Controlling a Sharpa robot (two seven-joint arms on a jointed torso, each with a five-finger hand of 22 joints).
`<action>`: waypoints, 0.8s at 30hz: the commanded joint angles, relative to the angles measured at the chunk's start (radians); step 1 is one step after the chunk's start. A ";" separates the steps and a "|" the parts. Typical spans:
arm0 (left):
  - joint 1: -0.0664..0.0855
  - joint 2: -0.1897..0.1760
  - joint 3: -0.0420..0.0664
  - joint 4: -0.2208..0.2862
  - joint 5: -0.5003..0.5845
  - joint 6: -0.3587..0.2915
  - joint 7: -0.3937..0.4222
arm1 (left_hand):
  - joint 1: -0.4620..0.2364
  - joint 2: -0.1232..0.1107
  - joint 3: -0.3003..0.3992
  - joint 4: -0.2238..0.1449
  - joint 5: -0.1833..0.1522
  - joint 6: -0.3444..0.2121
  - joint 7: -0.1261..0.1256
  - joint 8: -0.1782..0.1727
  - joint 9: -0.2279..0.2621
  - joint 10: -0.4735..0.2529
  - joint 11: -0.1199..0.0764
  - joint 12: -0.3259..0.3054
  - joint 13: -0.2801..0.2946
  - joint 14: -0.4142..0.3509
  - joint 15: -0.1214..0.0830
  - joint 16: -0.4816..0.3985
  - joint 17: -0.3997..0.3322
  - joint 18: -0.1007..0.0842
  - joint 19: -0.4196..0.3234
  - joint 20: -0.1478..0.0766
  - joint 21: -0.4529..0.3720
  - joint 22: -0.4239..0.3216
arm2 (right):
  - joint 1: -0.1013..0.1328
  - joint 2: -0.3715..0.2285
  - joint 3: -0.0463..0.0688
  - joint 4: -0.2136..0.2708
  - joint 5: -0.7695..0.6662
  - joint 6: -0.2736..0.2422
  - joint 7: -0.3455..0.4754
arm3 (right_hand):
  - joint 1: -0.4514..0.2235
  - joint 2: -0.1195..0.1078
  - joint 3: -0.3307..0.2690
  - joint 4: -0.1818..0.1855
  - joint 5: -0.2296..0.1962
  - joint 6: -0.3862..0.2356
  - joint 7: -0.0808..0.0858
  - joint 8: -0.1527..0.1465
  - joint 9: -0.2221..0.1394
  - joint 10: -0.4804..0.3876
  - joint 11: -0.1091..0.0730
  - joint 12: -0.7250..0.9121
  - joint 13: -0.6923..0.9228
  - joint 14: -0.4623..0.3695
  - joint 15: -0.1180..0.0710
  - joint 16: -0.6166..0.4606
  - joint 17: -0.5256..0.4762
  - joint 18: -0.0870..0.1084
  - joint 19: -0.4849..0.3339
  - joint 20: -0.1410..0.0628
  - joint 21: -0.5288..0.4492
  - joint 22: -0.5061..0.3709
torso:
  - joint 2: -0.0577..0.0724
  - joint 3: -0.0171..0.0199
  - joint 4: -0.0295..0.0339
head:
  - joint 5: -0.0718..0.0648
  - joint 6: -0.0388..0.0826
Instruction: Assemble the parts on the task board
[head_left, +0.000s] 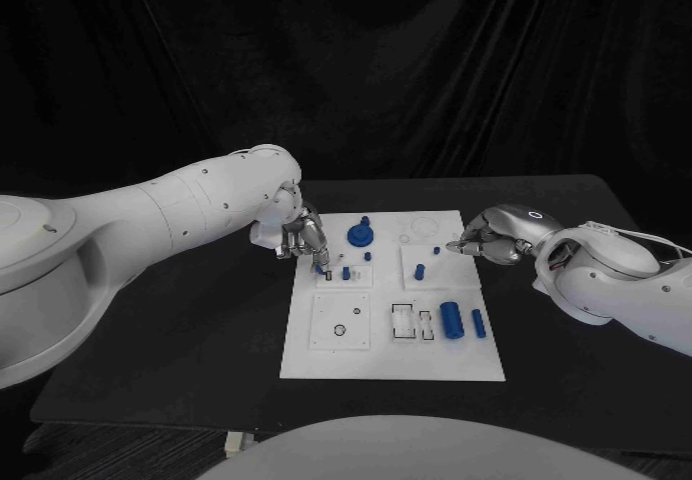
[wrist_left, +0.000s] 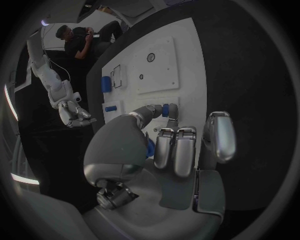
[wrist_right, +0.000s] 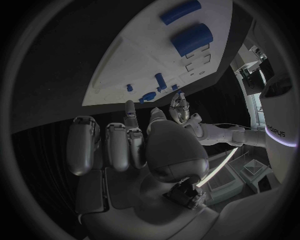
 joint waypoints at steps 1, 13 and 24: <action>-0.003 0.005 0.001 -0.005 -0.028 0.013 0.000 | -0.003 0.007 0.132 -0.137 -0.003 0.005 0.000 -0.005 0.001 0.093 0.006 0.004 0.250 0.104 0.007 0.003 0.263 0.004 0.007 0.001 0.002 0.177 | -0.002 0.000 0.001 0.000 -0.001 0.005 -0.005 | 0.012 0.000 0.000 -0.007 0.005 0.006 -0.003 -0.005 0.002 0.107 0.006 0.003 0.263 0.049 0.005 -0.006 -0.001 0.010 0.024 0.006 -0.006 0.187 | -0.001 0.0001 0.0003 | 0.002 0.000; -0.015 0.022 0.001 -0.024 -0.031 0.025 -0.002 | -0.010 0.009 0.128 -0.140 -0.016 0.003 0.001 -0.010 0.001 0.091 0.007 0.003 0.248 0.104 0.009 0.003 0.263 0.005 0.003 0.002 -0.002 0.175 | -0.002 0.001 0.001 0.001 -0.001 0.005 -0.006 | 0.012 0.000 0.000 -0.007 0.005 0.006 -0.003 -0.005 0.002 0.107 0.006 0.003 0.263 0.049 0.005 -0.006 -0.001 0.010 0.024 0.006 -0.006 0.187 | -0.001 0.0002 -0.0002 | 0.002 0.000; -0.020 0.039 0.001 -0.027 -0.032 0.031 -0.002 | -0.012 0.011 0.126 -0.141 -0.022 0.003 0.000 -0.011 0.001 0.090 0.007 0.002 0.248 0.104 0.009 0.003 0.263 0.006 0.001 0.003 -0.004 0.174 | -0.002 0.000 0.001 0.002 -0.001 0.004 -0.006 | 0.012 0.000 0.000 -0.007 0.005 0.006 -0.003 -0.005 0.002 0.107 0.006 0.003 0.263 0.049 0.005 -0.006 -0.001 0.010 0.024 0.006 -0.006 0.187 | 0.000 0.0001 0.0002 | 0.002 0.000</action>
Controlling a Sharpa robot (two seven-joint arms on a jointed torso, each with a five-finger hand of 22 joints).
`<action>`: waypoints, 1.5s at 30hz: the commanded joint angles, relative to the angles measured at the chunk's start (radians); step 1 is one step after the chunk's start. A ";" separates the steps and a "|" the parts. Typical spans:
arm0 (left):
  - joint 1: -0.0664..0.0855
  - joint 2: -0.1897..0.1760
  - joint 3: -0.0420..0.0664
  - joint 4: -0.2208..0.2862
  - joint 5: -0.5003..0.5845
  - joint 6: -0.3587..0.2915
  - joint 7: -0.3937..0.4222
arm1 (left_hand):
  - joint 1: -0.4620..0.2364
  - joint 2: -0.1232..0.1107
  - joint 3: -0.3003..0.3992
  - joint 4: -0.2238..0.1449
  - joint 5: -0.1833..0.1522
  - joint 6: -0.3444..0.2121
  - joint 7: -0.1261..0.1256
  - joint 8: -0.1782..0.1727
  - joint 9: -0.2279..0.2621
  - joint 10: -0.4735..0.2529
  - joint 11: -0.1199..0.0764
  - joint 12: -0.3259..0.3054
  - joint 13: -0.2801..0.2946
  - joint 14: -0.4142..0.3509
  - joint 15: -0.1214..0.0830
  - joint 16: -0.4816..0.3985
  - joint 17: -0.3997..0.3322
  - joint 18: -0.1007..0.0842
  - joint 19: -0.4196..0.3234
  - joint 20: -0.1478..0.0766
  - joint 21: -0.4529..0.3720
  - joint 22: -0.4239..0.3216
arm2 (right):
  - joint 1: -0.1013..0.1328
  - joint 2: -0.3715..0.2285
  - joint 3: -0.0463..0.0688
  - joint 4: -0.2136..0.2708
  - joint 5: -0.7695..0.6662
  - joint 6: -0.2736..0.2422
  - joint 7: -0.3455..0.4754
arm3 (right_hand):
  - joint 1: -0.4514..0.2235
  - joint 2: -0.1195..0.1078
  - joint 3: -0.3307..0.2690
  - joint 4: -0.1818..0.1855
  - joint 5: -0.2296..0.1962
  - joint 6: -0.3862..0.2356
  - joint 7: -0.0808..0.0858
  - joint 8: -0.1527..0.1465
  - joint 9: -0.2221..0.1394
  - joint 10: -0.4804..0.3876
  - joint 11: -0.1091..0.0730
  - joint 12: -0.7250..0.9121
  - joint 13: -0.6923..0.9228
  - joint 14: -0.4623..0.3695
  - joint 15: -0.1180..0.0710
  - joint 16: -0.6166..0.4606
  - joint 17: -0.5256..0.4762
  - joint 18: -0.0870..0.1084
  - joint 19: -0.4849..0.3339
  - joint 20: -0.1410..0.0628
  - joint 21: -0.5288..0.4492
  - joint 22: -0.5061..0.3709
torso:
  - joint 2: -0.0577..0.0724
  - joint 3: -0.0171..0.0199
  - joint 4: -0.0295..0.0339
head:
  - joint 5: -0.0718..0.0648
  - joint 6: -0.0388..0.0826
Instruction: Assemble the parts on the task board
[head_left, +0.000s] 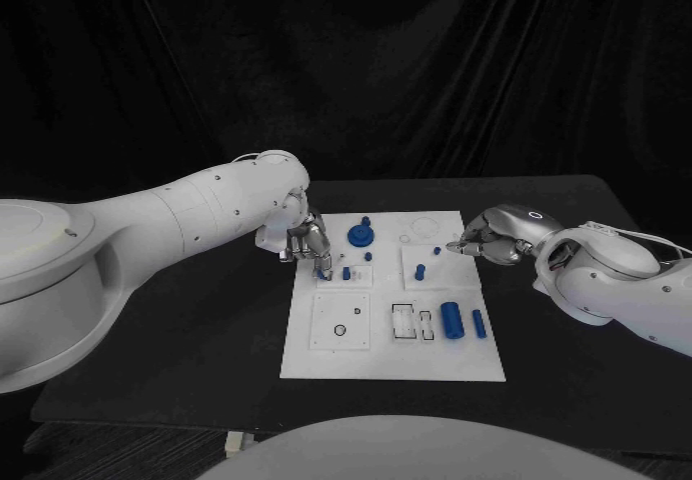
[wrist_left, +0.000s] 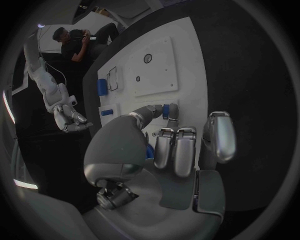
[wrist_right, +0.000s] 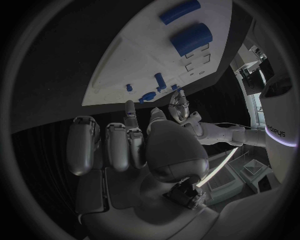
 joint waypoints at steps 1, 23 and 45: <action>-0.003 0.007 0.001 -0.002 -0.001 0.019 0.002 | -0.004 0.003 0.113 -0.120 -0.007 -0.002 -0.005 -0.004 0.000 0.088 0.005 0.002 0.248 0.104 0.009 0.003 0.263 0.006 0.001 0.003 -0.004 0.174 | -0.002 0.000 0.001 0.002 -0.002 0.002 -0.006 | 0.012 0.000 0.000 -0.007 0.005 0.006 -0.003 -0.005 0.001 0.107 0.006 0.003 0.263 0.049 0.005 -0.006 -0.001 0.010 0.024 0.006 -0.006 0.186 | 0.001 -0.0001 0.0002 | 0.000 0.000; -0.006 0.022 0.001 -0.015 -0.001 -0.005 0.005 | -0.006 0.013 0.114 -0.121 -0.010 -0.004 -0.004 -0.010 -0.001 0.087 0.006 0.002 0.247 0.104 0.010 0.003 0.263 0.006 0.000 0.003 -0.004 0.174 | -0.002 -0.004 0.001 0.003 -0.002 0.002 -0.007 | 0.013 0.000 0.000 -0.006 0.005 0.007 -0.003 -0.006 0.001 0.107 0.007 0.003 0.263 0.048 0.005 -0.007 -0.003 0.010 0.024 0.006 -0.008 0.186 | 0.000 -0.0001 0.0003 | -0.003 0.000; -0.019 0.032 0.001 -0.029 -0.001 -0.016 0.008 | -0.006 0.021 0.117 -0.122 -0.007 -0.007 -0.002 -0.015 -0.003 0.084 0.007 0.000 0.244 0.104 0.010 0.003 0.263 0.007 -0.003 0.004 -0.008 0.173 | -0.002 -0.003 0.001 0.004 -0.002 0.004 -0.008 | 0.015 0.000 -0.001 -0.005 0.005 0.008 -0.002 -0.006 0.002 0.107 0.007 0.003 0.263 0.047 0.006 -0.010 -0.010 0.011 0.022 0.006 -0.013 0.184 | 0.000 0.0002 0.0003 | -0.004 0.000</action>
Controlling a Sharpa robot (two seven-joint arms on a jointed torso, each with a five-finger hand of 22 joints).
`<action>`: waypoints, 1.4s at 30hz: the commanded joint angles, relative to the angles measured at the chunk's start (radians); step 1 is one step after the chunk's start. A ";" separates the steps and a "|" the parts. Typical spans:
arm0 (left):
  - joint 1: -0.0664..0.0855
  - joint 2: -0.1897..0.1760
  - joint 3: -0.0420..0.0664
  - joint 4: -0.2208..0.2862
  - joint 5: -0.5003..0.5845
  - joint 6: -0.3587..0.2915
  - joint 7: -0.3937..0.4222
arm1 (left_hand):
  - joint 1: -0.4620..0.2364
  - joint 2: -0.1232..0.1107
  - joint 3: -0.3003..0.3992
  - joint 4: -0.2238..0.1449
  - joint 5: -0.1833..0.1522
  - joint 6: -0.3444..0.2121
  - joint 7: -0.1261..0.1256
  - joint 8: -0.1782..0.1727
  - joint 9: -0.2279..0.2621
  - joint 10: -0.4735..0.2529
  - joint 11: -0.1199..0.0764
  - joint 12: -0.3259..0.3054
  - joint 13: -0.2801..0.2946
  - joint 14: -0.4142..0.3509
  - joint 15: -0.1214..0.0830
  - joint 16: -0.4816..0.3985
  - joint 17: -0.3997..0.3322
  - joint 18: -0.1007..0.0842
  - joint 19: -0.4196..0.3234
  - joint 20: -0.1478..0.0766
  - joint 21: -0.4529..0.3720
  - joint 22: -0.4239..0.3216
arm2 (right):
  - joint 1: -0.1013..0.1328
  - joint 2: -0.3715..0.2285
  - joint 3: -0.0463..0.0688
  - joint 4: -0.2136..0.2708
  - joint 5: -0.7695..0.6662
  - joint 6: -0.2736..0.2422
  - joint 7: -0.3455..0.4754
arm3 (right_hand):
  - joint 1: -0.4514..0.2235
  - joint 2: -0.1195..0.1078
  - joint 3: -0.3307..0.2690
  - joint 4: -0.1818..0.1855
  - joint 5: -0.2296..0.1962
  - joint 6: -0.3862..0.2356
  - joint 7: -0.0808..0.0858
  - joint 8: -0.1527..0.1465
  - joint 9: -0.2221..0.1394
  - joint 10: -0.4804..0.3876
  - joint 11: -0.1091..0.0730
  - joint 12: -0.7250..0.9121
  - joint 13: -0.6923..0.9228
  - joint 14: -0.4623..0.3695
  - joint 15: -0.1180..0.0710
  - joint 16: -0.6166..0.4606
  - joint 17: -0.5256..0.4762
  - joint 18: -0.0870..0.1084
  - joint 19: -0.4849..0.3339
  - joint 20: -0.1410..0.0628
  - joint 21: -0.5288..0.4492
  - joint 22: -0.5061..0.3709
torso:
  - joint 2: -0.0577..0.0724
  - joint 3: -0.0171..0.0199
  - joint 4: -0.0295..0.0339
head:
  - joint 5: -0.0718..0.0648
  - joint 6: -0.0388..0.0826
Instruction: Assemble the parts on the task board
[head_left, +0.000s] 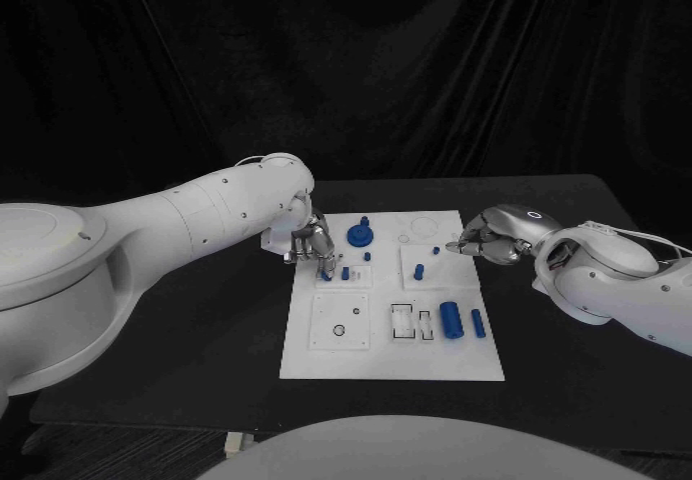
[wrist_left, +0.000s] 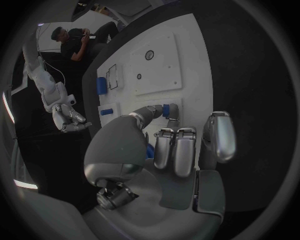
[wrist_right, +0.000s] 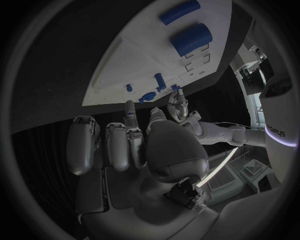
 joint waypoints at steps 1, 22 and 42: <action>-0.009 0.005 -0.001 -0.002 0.002 -0.001 0.007 | 0.001 0.010 0.117 -0.122 0.001 0.000 -0.006 -0.005 0.000 0.083 0.006 0.000 0.244 0.106 0.008 0.003 0.263 0.007 -0.003 0.004 -0.003 0.173 | -0.002 -0.001 0.001 0.002 -0.002 0.004 -0.008 | 0.007 -0.001 -0.001 -0.005 0.005 0.008 -0.002 -0.006 0.001 0.107 0.007 0.003 0.261 0.047 0.006 -0.005 -0.001 0.011 0.022 0.006 -0.007 0.185 | 0.000 0.0002 0.0001 | -0.001 0.000; -0.014 -0.001 -0.001 -0.006 0.002 -0.033 0.012 | 0.003 0.023 0.123 -0.126 0.011 0.000 -0.003 -0.012 -0.002 0.082 0.008 0.000 0.245 0.106 0.010 0.003 0.263 0.007 -0.004 0.005 -0.003 0.173 | -0.002 -0.001 0.001 0.001 -0.002 0.005 -0.007 | 0.008 0.000 -0.001 -0.004 0.005 0.009 -0.002 -0.006 0.001 0.107 0.007 0.003 0.261 0.046 0.006 -0.009 -0.008 0.012 0.021 0.006 -0.012 0.183 | 0.000 0.0001 0.0004 | 0.000 0.000; -0.013 -0.011 -0.001 0.004 0.002 -0.058 0.015 | 0.002 0.023 0.123 -0.126 0.013 0.001 -0.003 -0.013 -0.002 0.084 0.008 0.001 0.246 0.106 0.010 0.003 0.263 0.006 -0.003 0.005 -0.001 0.174 | -0.003 0.000 0.001 -0.003 -0.002 0.007 -0.007 | 0.009 0.000 -0.001 -0.004 0.005 0.009 -0.002 -0.006 0.001 0.107 0.007 0.003 0.261 0.045 0.006 -0.010 -0.011 0.012 0.020 0.006 -0.014 0.182 | -0.001 0.0002 0.0001 | -0.001 0.000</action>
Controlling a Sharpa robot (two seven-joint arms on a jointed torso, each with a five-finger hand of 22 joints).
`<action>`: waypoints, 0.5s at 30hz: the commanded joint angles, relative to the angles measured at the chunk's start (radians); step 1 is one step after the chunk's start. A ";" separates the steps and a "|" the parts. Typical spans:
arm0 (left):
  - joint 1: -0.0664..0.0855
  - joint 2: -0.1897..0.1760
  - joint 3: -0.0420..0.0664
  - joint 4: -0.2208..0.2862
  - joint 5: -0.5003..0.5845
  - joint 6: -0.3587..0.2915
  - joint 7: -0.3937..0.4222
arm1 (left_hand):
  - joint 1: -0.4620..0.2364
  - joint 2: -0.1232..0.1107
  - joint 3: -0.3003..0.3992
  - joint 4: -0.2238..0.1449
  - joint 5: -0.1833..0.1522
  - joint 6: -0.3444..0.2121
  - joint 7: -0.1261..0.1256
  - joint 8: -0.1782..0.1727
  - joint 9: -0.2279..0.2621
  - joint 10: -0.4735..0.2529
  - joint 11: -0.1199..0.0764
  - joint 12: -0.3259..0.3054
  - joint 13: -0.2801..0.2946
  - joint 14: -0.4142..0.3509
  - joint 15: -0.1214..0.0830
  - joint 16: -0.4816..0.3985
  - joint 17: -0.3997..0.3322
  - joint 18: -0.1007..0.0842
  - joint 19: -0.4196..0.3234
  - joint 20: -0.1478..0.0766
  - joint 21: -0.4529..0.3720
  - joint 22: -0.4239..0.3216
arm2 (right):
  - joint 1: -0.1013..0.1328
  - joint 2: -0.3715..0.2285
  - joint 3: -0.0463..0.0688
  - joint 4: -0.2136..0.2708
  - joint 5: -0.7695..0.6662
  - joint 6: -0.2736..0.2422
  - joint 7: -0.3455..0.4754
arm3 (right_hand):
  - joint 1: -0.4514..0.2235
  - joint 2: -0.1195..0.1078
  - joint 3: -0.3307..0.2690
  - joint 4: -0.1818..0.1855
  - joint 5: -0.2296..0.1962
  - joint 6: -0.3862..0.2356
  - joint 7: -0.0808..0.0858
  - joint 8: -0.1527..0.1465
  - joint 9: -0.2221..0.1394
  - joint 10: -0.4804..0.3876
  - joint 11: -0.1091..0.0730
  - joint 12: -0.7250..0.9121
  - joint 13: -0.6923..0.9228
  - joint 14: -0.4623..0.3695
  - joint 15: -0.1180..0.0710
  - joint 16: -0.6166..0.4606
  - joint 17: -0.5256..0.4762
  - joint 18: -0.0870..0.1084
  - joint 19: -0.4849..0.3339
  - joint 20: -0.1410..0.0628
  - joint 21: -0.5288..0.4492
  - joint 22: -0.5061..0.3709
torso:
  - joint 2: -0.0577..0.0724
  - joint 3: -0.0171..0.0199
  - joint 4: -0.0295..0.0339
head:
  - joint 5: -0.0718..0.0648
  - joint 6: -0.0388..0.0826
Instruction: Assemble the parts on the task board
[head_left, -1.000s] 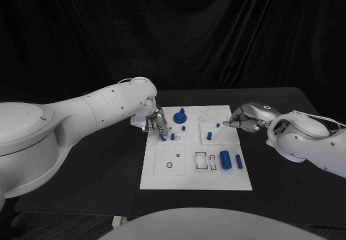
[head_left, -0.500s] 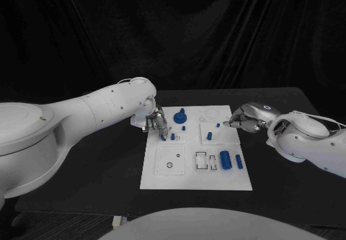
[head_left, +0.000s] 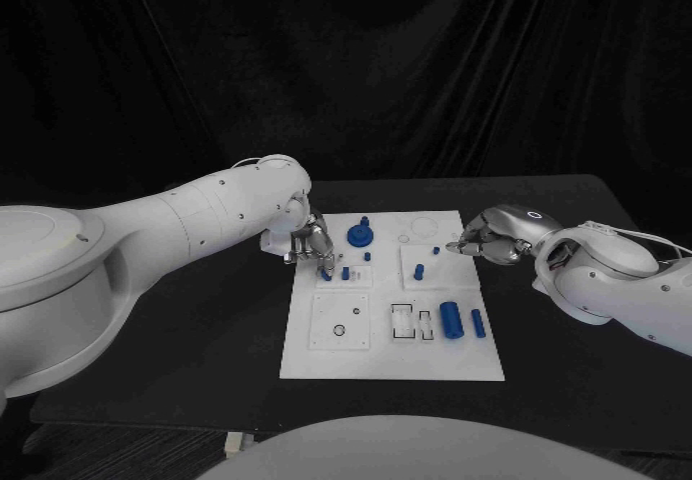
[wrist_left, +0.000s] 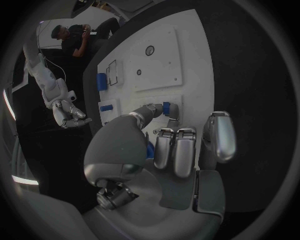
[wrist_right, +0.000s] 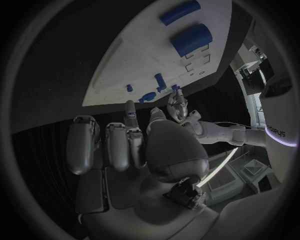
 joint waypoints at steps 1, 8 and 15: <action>-0.007 -0.002 -0.002 0.005 -0.007 -0.019 0.004 | 0.003 0.009 0.123 -0.126 0.004 0.000 -0.004 -0.004 0.001 0.084 0.008 0.001 0.246 0.102 0.007 0.003 0.263 0.006 -0.003 0.005 -0.001 0.174 | -0.003 0.000 0.001 -0.001 -0.002 0.005 -0.006 | 0.009 0.000 -0.001 -0.004 0.005 0.005 0.002 -0.006 0.002 0.107 0.007 0.003 0.261 0.045 0.006 -0.006 -0.002 0.012 0.020 0.006 -0.006 0.183 | 0.000 0.0003 0.0000 | -0.001 0.000; -0.007 -0.015 -0.002 0.022 -0.007 -0.024 0.005 | 0.003 0.009 0.123 -0.127 0.005 0.000 -0.004 -0.004 0.001 0.083 0.009 0.001 0.246 0.102 0.007 0.003 0.263 0.006 -0.003 0.005 -0.001 0.174 | -0.003 0.000 0.001 -0.001 -0.002 0.006 -0.007 | 0.009 0.000 -0.001 -0.004 0.005 0.005 0.002 -0.006 0.002 0.107 0.007 0.003 0.261 0.045 0.006 -0.006 -0.002 0.012 0.020 0.006 -0.006 0.183 | 0.000 0.0000 -0.0001 | 0.000 0.000; -0.005 -0.035 -0.002 0.047 -0.007 -0.040 0.009 | 0.002 0.008 0.122 -0.128 0.006 0.001 -0.004 -0.004 0.001 0.083 0.009 0.000 0.245 0.102 0.007 0.003 0.263 0.006 -0.003 0.006 0.000 0.174 | -0.005 -0.001 0.001 -0.002 -0.002 0.006 -0.007 | 0.009 0.000 -0.001 -0.004 0.005 0.005 0.002 -0.006 0.002 0.107 0.007 0.003 0.261 0.045 0.006 -0.006 -0.002 0.012 0.020 0.006 -0.006 0.183 | 0.000 0.0001 -0.0001 | 0.000 0.000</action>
